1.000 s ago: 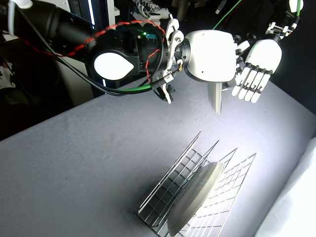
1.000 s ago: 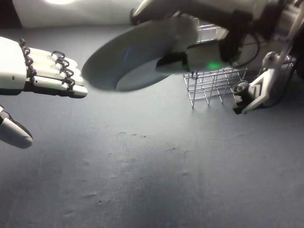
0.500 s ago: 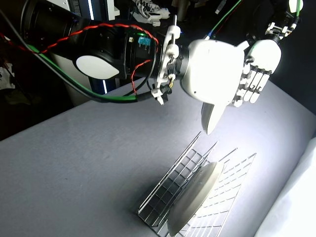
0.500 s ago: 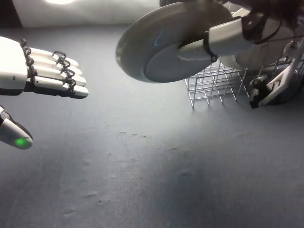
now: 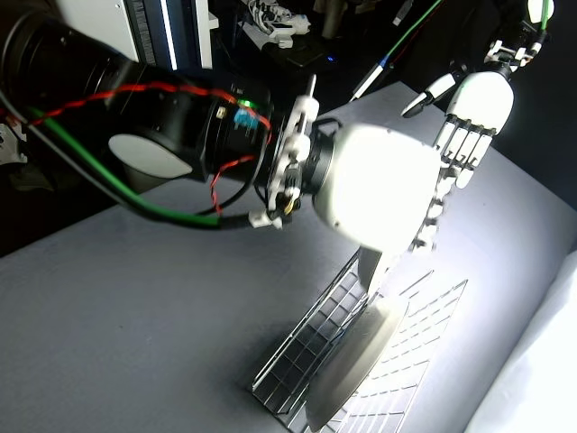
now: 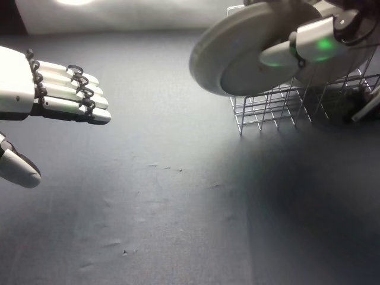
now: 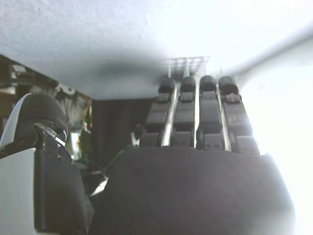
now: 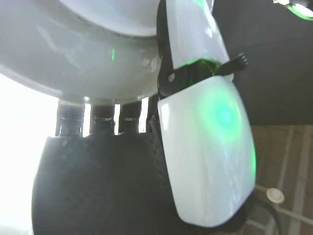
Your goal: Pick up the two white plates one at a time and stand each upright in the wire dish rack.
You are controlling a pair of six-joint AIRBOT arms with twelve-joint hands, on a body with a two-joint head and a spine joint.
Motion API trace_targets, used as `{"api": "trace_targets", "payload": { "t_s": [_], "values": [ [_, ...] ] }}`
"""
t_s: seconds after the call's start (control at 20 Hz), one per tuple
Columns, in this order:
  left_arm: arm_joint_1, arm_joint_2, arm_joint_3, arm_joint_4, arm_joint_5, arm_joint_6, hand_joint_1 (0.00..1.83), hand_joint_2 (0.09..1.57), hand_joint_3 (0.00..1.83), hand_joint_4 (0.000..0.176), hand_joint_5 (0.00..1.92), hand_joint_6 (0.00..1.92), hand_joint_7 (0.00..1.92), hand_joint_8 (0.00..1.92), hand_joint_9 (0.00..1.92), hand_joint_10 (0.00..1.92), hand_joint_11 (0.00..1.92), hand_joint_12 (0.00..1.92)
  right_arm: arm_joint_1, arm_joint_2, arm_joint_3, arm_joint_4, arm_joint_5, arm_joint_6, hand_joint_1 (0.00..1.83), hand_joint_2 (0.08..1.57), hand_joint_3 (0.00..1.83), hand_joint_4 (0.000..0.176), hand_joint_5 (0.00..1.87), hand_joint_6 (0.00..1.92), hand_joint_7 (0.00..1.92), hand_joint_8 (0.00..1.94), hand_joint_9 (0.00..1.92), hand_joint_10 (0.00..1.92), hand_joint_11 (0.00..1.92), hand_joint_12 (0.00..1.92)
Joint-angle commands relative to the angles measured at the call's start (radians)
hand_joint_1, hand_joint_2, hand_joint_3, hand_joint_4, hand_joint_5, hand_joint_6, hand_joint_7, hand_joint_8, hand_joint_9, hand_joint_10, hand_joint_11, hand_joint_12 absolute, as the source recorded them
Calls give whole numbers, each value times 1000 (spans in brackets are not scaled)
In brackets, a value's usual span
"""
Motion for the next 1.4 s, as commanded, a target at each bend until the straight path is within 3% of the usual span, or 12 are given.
{"api": "trace_targets", "payload": {
  "t_s": [0.0,0.45,0.55,0.65,0.7,0.8,0.85,0.9,0.95,1.0,1.25,1.35],
  "values": [
    [-11,5,0,-67,-30,-5,0,1080,0,0,0,0,0,0,0,0,0,0,4,7,7,4,142,13,1370,1126,2,0,931,1073,926,1036,881,1206,785,1277],
    [-14,3,4,-66,-32,-5,0,1087,2,0,0,0,0,0,0,0,0,0,-64,7,74,2,141,-3,1371,1126,0,0,918,1105,957,989,868,1215,800,1284],
    [-14,3,4,-66,-33,-5,0,1100,7,0,0,0,0,0,0,0,0,0,-76,7,83,-2,138,-9,1369,1127,1,0,933,1094,963,995,833,1228,761,1274],
    [-14,3,3,-66,-33,-5,0,1102,7,0,0,0,0,0,0,0,0,0,-94,7,88,-30,138,-9,1354,1171,3,0,835,1247,888,1069,742,1375,617,1297],
    [-14,3,3,-66,-35,-5,0,1096,4,0,0,0,0,0,0,0,0,0,-101,7,89,-30,138,-9,1228,1175,0,0,829,1266,894,1079,723,901,574,1269],
    [-14,3,2,-66,-47,-5,0,1087,0,0,0,0,0,0,0,0,0,0,-110,7,90,-43,141,-11,1199,1177,0,5,823,1279,903,1068,810,456,522,1245],
    [-14,3,-1,-66,-54,-5,0,1085,0,0,0,0,0,0,0,0,0,0,-111,7,90,-51,142,-11,1139,1204,0,0,789,1272,797,554,777,372,450,1264],
    [-14,3,-4,-66,-62,-5,0,1084,0,0,0,0,0,0,0,0,0,0,-111,7,90,-54,142,-12,1243,1154,0,0,673,661,790,257,741,277,385,1236],
    [-14,3,-7,-66,-70,-5,0,1084,0,0,0,0,0,0,0,0,0,0,-111,7,90,-58,142,-12,1252,1113,0,0,716,325,803,116,726,211,328,1234],
    [-14,3,-10,-66,-76,-5,0,1089,1,0,0,0,0,0,0,0,0,0,-111,7,90,-59,142,-12,1249,1097,0,0,745,163,799,46,725,163,316,1217],
    [-10,5,-21,-67,-102,-5,0,1099,5,0,0,0,0,0,0,0,0,0,-107,7,89,-88,153,-12,1121,1050,0,0,547,0,553,0,512,10,18,1272],
    [-10,7,-27,-70,-106,-5,0,1084,0,0,0,0,0,0,0,0,0,0,-99,7,88,-101,156,-12,1009,1115,11,0,404,6,371,0,323,2,0,996]
  ]
}}
